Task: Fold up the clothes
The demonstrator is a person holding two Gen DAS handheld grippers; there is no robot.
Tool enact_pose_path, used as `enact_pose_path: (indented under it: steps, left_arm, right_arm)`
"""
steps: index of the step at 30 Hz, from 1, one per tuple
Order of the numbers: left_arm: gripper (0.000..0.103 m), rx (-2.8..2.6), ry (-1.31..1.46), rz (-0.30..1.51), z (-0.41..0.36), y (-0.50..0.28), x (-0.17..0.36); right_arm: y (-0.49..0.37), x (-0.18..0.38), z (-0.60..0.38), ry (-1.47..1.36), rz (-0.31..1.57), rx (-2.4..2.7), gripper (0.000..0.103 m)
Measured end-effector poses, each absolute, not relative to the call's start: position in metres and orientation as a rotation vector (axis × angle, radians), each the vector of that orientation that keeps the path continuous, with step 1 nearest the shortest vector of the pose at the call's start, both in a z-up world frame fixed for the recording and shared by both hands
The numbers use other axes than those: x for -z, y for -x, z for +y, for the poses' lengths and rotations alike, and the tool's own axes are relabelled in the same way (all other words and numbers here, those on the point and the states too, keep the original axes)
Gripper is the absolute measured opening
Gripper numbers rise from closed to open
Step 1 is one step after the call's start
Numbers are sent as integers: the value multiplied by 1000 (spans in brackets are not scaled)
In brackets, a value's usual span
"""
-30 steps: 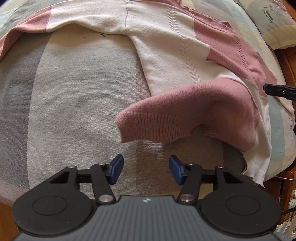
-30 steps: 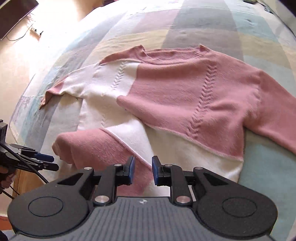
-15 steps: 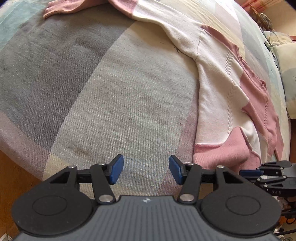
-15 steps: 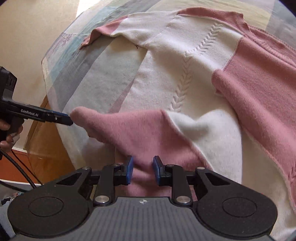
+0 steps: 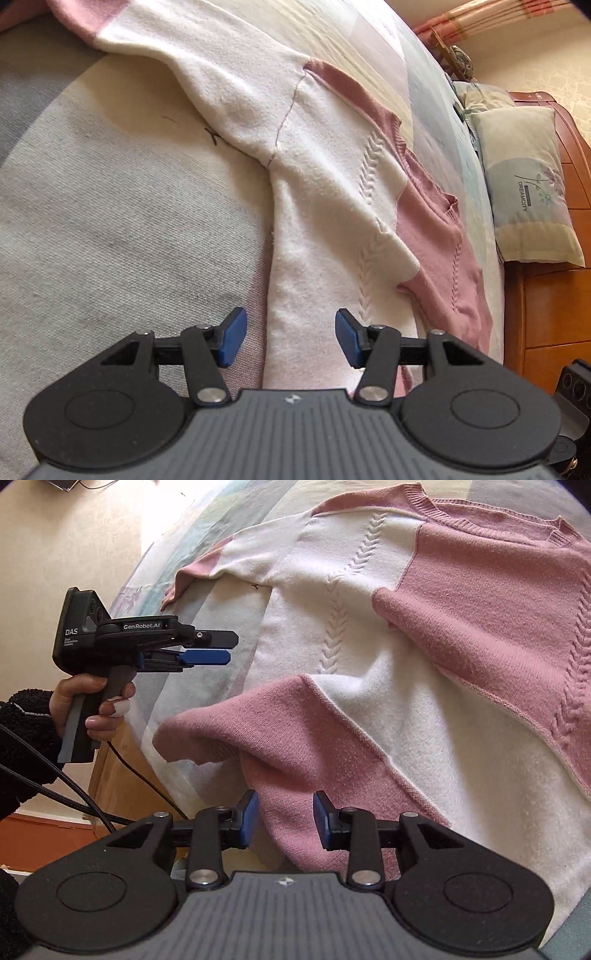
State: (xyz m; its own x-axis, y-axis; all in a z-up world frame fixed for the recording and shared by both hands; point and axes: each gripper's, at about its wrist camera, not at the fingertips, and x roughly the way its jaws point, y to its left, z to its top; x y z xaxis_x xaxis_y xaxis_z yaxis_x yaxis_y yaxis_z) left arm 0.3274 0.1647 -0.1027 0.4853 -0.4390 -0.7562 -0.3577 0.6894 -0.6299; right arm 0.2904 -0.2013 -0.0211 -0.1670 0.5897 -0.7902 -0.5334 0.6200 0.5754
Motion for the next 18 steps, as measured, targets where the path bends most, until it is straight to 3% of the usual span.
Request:
enact_pose_path:
  steps: [10, 18]
  left_arm:
    - [51, 191, 1074, 1029, 182, -367, 130]
    - [44, 233, 1263, 1081, 164, -312, 155]
  right_arm:
    - [-292, 27, -230, -157, 1407, -879, 40]
    - [-287, 20, -246, -205, 1395, -837, 46]
